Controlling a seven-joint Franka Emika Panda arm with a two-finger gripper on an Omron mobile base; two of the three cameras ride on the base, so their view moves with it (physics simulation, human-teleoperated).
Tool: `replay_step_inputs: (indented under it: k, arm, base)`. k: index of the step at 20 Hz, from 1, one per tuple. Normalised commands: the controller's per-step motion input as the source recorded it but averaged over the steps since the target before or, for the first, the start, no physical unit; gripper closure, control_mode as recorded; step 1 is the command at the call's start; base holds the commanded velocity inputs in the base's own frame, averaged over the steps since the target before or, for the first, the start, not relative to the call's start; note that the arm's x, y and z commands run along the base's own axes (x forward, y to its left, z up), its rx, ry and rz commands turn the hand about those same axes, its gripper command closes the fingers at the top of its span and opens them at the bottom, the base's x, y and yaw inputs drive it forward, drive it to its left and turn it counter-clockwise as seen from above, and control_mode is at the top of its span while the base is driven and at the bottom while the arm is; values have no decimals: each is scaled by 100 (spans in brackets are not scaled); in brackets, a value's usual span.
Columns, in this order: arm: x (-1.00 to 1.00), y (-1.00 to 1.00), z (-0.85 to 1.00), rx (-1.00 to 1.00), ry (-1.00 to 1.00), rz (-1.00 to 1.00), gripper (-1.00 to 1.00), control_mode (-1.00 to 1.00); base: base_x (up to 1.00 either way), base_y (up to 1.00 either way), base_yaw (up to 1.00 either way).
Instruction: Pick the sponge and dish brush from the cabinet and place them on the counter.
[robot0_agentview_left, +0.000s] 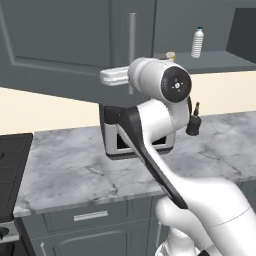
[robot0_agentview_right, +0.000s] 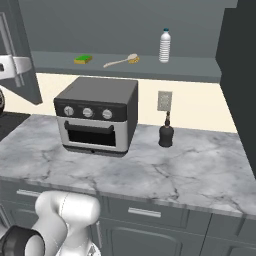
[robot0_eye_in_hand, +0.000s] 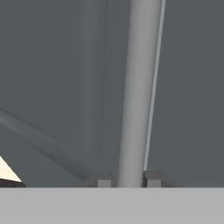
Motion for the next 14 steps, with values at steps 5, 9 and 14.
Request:
replay_step_inputs:
  k: [5,9,14]
  arm:
    - [-35,33,15,-3,-1,2,-100,-100]
    - [0,0,0,0,0,0,-100,-100]
    - [-36,19,19,-2,-12,0,-100,-100]
  base:
    - [0,0,0]
    - [0,0,0]
    - [0,0,0]
